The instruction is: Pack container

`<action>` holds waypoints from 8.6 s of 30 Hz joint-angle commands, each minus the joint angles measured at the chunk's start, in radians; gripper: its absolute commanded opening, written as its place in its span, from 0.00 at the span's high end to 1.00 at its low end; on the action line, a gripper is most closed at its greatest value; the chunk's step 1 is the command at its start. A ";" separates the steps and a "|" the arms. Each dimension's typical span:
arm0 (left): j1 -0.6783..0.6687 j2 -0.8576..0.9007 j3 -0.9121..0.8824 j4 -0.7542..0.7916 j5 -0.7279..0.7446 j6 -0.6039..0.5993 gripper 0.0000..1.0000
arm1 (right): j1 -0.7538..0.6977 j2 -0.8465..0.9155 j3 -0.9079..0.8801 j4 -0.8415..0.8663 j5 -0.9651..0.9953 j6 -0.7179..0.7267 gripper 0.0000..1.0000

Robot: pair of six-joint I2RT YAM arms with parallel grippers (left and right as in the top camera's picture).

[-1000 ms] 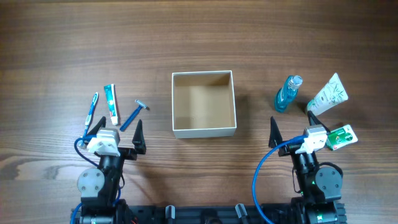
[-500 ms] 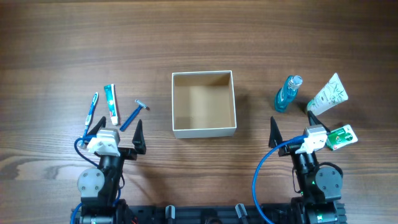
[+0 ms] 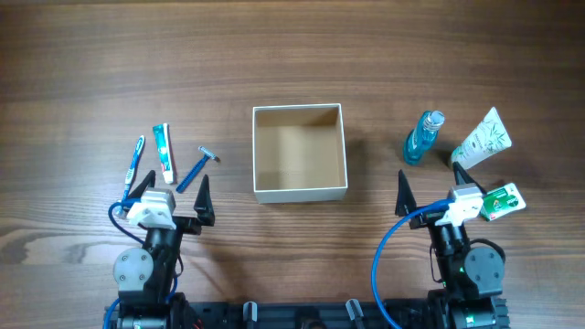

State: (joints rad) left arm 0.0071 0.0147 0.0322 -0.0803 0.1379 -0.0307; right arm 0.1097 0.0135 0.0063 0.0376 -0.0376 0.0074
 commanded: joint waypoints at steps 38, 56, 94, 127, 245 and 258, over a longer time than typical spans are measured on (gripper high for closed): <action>-0.005 1.057 1.023 -0.822 0.037 -0.213 0.00 | -0.056 1.388 1.291 -0.944 -0.014 0.262 0.00; -0.005 1.062 1.023 -0.823 0.037 -0.213 0.00 | -0.081 1.576 1.272 -0.960 0.063 0.449 0.05; -0.005 1.062 1.023 -0.830 0.037 -0.213 0.00 | -0.081 1.620 1.244 -0.943 0.135 0.437 0.85; -0.005 1.062 1.023 -0.830 0.037 -0.214 0.00 | 0.431 1.329 1.516 -0.919 0.156 0.323 0.96; -0.005 1.062 1.022 -0.830 0.037 -0.213 0.00 | -0.460 1.614 1.407 -1.152 -0.121 -0.033 0.58; -0.005 1.062 1.022 -0.830 0.037 -0.213 0.00 | -0.460 1.614 1.407 -1.154 -0.121 -0.030 0.96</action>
State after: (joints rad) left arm 0.0071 1.0752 1.0344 -0.9127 0.1410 -0.2314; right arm -0.3527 1.6142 1.4216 -1.1168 -0.1326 -0.0246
